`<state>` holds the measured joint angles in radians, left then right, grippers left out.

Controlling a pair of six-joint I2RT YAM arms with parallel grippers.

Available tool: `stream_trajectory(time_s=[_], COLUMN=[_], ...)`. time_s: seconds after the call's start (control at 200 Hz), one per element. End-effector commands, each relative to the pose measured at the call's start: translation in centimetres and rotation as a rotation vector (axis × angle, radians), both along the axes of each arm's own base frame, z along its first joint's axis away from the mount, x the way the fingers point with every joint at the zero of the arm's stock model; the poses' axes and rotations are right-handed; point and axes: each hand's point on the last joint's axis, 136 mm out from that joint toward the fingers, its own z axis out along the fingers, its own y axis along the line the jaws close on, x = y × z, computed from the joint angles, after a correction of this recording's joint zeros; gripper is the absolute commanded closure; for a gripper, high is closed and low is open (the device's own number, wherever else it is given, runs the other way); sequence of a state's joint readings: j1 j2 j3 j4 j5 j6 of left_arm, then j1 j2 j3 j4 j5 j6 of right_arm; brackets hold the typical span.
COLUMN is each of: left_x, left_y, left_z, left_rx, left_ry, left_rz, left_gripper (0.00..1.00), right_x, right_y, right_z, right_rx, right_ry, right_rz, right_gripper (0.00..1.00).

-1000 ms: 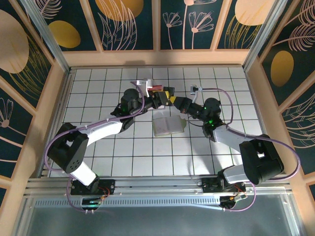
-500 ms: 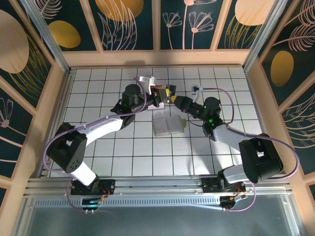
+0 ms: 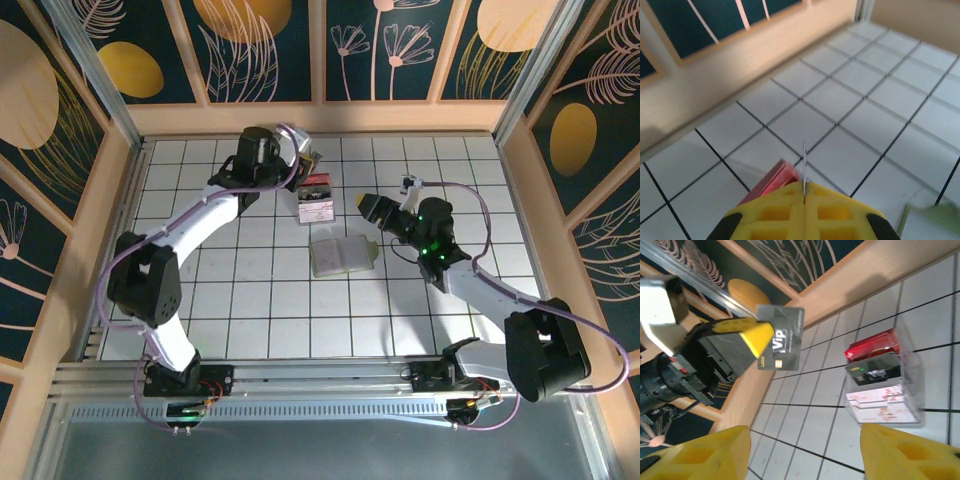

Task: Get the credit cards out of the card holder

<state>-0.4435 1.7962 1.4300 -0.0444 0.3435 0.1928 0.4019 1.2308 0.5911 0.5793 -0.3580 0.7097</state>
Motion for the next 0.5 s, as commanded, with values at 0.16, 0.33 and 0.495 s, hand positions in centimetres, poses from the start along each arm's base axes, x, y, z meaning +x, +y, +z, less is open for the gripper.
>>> stream_trajectory(time_s=[0.16, 0.33, 0.495], left_x=[-1.6, -1.2, -0.1], left_y=[-0.3, -0.2, -0.3], left_z=[-7.4, -9.4, -10.4], left_rx=[0.314, 0.406, 0.457], left_ry=[0.059, 0.042, -0.006], left_rz=[-0.352, -0.439, -0.469], left_gripper=[1.0, 1.0, 1.0], right_x=[0.4, 0.4, 0.4], right_y=[-2.2, -2.8, -3.0], right_z=[1.3, 1.3, 1.3], right_rx=[-0.07, -0.075, -0.082], right_ry=[-0.024, -0.023, -0.02], right_rz=[-0.131, -0.164, -0.174], right_gripper=[0.29, 0.25, 0.24])
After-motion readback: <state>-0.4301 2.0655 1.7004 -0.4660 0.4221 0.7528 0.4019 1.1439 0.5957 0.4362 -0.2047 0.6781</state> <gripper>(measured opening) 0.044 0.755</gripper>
